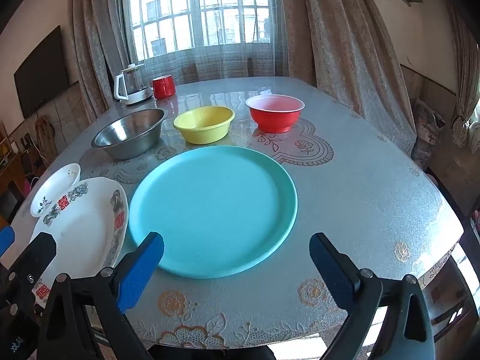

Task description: Organize plates and bowls

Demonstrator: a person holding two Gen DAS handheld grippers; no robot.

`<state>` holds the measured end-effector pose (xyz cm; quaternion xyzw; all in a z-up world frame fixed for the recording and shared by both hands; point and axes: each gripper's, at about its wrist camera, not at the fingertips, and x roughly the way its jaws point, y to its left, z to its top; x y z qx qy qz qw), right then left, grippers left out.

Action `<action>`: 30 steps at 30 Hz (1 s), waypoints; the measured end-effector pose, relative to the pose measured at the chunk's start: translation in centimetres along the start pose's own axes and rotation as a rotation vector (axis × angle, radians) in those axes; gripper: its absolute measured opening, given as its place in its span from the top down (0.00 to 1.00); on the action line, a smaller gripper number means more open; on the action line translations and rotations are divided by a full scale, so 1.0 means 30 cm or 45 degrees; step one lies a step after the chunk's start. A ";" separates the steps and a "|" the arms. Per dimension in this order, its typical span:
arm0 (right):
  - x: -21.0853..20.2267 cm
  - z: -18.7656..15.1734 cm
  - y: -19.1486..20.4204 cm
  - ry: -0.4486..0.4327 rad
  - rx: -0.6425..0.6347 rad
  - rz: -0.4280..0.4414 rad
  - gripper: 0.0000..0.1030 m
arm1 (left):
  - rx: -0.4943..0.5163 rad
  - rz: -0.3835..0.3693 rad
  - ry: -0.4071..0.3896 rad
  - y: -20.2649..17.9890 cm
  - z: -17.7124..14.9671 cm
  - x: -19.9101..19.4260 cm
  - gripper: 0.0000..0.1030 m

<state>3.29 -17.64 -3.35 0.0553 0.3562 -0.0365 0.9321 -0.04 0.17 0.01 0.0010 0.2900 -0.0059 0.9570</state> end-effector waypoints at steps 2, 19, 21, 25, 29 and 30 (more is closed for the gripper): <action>0.009 0.000 0.000 0.012 0.008 0.004 0.03 | -0.010 -0.005 0.011 0.012 0.000 0.000 0.11; 0.009 0.005 -0.002 -0.049 -0.011 -0.037 0.03 | 0.007 0.013 0.051 -0.009 0.018 0.040 0.11; 0.010 0.007 -0.002 -0.052 -0.010 -0.038 0.03 | 0.010 0.014 0.048 -0.010 0.020 0.037 0.11; 0.004 0.008 -0.004 -0.063 -0.006 -0.037 0.03 | 0.020 0.012 0.044 -0.015 0.022 0.032 0.11; -0.001 0.010 -0.006 -0.070 -0.001 -0.036 0.03 | 0.021 0.011 0.041 -0.015 0.026 0.029 0.11; -0.001 0.009 -0.007 -0.071 -0.002 -0.038 0.03 | 0.019 0.011 0.041 -0.014 0.026 0.029 0.11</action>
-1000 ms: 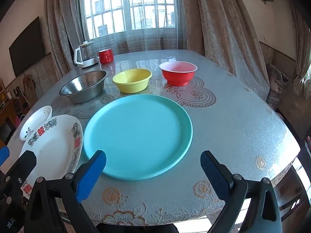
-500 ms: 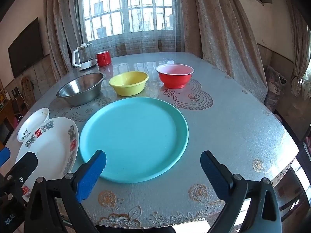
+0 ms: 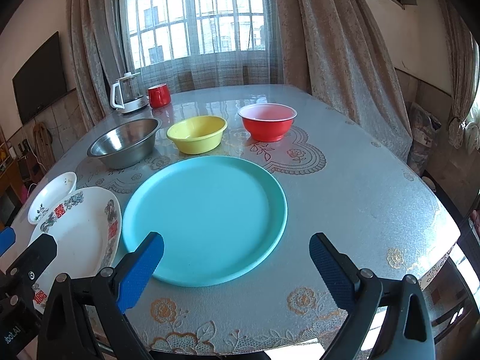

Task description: Organize plates and bowls

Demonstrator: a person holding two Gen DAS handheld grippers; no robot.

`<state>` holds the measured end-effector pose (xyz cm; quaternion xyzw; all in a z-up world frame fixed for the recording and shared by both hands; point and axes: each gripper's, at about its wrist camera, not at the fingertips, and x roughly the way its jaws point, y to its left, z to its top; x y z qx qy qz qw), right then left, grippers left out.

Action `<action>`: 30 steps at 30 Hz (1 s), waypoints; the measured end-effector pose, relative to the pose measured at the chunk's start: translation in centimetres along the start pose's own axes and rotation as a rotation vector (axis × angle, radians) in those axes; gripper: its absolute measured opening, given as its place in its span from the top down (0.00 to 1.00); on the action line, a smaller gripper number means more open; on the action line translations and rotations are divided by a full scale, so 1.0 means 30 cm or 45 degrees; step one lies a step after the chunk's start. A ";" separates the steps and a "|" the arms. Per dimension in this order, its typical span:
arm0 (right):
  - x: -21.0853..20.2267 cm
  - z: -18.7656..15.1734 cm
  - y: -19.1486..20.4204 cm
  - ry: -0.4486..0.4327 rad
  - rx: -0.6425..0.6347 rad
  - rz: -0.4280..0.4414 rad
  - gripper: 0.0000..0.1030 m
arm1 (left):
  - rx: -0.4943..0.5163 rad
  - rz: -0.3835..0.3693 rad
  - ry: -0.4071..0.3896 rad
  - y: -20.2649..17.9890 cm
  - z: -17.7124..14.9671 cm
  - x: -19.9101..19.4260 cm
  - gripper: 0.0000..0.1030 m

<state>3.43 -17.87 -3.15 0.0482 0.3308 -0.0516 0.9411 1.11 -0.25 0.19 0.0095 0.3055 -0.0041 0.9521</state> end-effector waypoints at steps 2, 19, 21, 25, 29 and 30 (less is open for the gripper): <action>0.001 -0.001 -0.001 0.001 0.000 0.002 0.03 | 0.000 0.000 0.000 -0.001 0.001 0.000 0.11; -0.009 0.008 -0.016 -0.027 0.013 -0.007 0.03 | 0.027 -0.001 -0.017 -0.012 0.023 0.008 0.11; -0.007 0.008 -0.020 -0.025 0.017 -0.011 0.03 | 0.031 -0.006 -0.019 -0.013 0.025 0.008 0.11; 0.003 0.010 -0.023 -0.014 0.018 -0.013 0.03 | 0.033 -0.010 -0.021 -0.015 0.026 0.010 0.11; 0.011 0.006 -0.023 -0.007 0.017 -0.014 0.03 | 0.029 -0.014 -0.012 -0.014 0.023 0.012 0.11; 0.013 0.003 -0.023 -0.004 0.016 -0.015 0.03 | 0.031 -0.014 -0.011 -0.015 0.023 0.012 0.11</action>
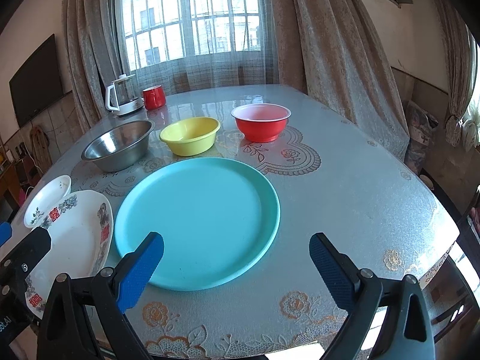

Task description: Organize plates and bowls

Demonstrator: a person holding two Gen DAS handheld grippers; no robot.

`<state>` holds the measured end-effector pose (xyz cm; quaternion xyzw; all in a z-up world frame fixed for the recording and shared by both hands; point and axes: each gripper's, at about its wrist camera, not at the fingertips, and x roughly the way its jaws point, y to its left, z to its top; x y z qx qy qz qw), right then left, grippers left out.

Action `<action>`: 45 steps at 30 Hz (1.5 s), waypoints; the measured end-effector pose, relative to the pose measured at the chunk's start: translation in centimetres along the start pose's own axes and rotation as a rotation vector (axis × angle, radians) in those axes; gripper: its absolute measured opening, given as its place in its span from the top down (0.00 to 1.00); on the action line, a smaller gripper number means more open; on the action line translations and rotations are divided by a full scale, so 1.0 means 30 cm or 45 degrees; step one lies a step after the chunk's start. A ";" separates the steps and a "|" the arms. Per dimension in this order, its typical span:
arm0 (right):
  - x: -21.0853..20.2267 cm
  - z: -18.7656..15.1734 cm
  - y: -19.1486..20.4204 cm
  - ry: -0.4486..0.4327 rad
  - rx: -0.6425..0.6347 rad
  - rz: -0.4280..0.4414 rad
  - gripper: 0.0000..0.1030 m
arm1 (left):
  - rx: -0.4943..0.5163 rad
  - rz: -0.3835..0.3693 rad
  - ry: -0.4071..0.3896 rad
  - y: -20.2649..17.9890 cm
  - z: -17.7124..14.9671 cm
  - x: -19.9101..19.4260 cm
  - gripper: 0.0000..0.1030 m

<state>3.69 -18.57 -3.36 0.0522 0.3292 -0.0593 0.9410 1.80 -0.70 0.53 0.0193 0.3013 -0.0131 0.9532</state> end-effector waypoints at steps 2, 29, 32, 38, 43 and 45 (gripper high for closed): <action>0.002 -0.003 -0.002 0.003 0.003 -0.002 0.03 | 0.004 -0.001 0.000 -0.004 -0.004 0.001 0.11; 0.037 0.002 -0.100 0.036 0.097 -0.025 0.03 | 0.118 -0.061 0.029 -0.079 0.032 0.054 0.11; 0.048 0.001 -0.105 0.050 0.103 -0.013 0.04 | 0.101 -0.098 0.072 -0.065 0.050 0.082 0.11; 0.080 0.016 -0.131 0.080 0.125 0.005 0.09 | 0.073 -0.214 0.134 -0.034 0.119 0.140 0.19; 0.117 0.038 -0.151 0.110 0.130 0.020 0.16 | 0.091 -0.318 0.223 -0.042 0.186 0.227 0.38; 0.136 0.040 -0.157 0.134 0.135 0.032 0.26 | 0.096 -0.362 0.262 -0.048 0.206 0.265 0.54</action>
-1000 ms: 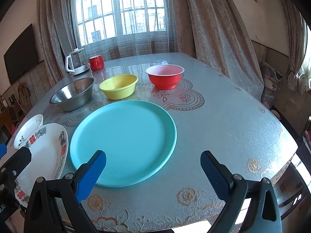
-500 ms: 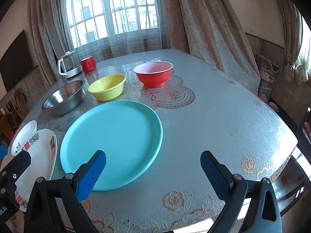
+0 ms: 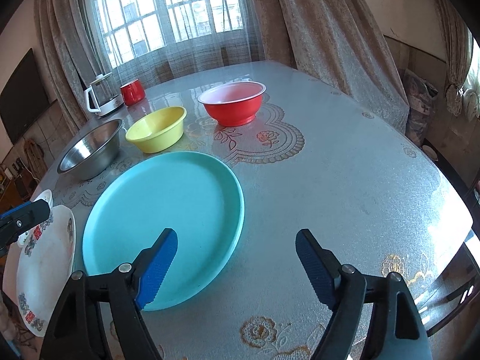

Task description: Organize plates and bowls

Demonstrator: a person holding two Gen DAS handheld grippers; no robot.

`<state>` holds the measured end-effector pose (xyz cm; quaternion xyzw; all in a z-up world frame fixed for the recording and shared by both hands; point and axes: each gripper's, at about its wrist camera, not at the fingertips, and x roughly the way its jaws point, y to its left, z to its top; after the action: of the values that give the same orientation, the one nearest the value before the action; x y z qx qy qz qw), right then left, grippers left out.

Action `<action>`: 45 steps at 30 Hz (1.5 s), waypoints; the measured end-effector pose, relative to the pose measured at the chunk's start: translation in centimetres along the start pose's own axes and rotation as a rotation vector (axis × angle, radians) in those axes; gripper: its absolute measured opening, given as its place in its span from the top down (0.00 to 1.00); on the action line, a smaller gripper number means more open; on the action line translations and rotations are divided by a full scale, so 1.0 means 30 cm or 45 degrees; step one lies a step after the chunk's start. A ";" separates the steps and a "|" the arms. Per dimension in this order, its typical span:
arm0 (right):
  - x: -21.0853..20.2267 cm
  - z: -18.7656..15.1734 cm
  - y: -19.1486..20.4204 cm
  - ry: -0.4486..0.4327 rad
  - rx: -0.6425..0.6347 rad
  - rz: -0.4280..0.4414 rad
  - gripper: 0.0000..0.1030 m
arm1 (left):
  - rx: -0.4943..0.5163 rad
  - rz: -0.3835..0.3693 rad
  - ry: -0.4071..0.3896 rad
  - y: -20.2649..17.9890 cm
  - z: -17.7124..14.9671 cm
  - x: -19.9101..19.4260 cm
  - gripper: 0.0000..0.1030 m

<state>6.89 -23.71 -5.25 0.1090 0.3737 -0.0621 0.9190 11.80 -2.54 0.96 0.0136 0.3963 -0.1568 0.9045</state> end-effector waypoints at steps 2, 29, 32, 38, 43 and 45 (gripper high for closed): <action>0.020 0.001 -0.006 0.018 -0.004 0.000 0.34 | 0.007 -0.032 0.052 0.007 0.028 0.042 0.70; 0.116 0.032 -0.014 0.105 -0.074 0.065 0.89 | 0.200 -0.048 0.387 -0.026 0.121 0.414 0.95; 0.125 0.044 -0.018 0.103 -0.077 0.057 0.90 | 0.227 -0.068 0.382 -0.067 0.118 0.415 0.95; 0.136 0.062 -0.037 0.089 -0.091 -0.003 0.90 | 0.229 -0.071 0.321 -0.101 0.124 0.382 0.95; 0.144 0.082 -0.070 0.088 -0.065 -0.026 0.91 | 0.178 -0.057 0.294 -0.057 0.146 0.363 0.95; 0.151 0.092 -0.077 0.090 -0.050 -0.029 0.91 | 0.175 -0.056 0.313 -0.048 0.140 0.367 0.95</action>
<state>11.53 -26.79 -6.86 0.0886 0.4084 -0.0614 0.9064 21.39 -7.53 -3.96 0.0858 0.4926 -0.2004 0.8425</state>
